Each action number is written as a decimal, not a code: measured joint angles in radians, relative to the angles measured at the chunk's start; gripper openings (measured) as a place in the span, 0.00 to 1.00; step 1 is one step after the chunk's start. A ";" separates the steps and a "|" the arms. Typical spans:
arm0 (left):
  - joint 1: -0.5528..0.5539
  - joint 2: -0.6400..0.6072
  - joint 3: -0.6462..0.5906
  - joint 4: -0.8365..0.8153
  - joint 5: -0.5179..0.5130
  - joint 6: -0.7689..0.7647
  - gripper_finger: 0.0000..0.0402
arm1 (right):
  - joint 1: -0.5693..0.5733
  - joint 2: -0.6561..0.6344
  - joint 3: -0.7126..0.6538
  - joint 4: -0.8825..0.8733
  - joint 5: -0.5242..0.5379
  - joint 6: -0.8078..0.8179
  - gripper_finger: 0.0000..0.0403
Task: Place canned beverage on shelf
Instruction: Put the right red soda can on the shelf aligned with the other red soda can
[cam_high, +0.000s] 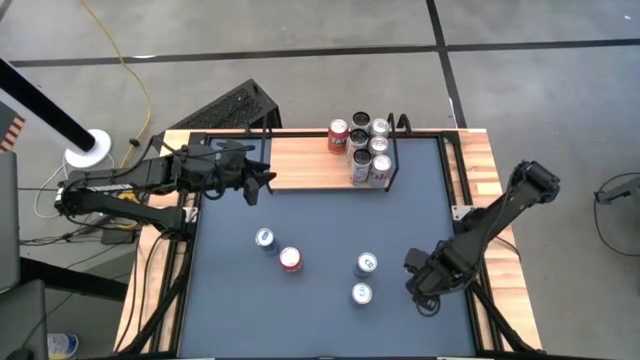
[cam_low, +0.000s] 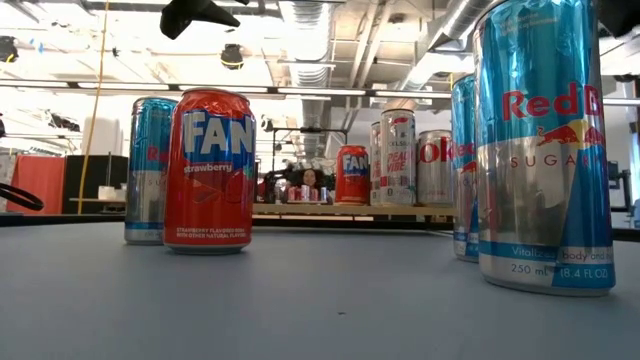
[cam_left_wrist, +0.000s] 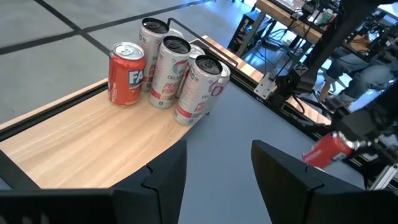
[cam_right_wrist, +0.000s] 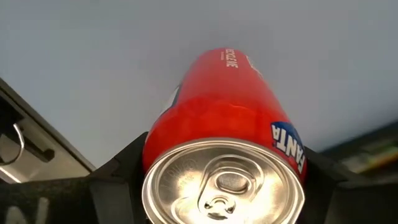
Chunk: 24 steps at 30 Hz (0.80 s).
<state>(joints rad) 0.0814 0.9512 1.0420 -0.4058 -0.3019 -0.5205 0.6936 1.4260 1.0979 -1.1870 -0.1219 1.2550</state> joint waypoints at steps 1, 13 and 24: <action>0.000 0.000 0.000 0.000 0.001 0.000 0.42 | -0.010 -0.011 0.012 -0.034 0.000 -0.015 0.66; 0.000 0.000 0.000 0.000 0.007 0.028 0.42 | -0.391 -0.081 0.298 -0.383 0.186 -0.543 0.66; 0.000 0.000 0.000 -0.005 0.008 0.033 0.42 | -0.816 0.043 0.703 -0.358 0.300 -1.063 0.66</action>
<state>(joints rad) 0.0811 0.9512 1.0420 -0.4109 -0.2941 -0.4875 -0.1222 1.4692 1.8010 -1.5455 0.1783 0.1916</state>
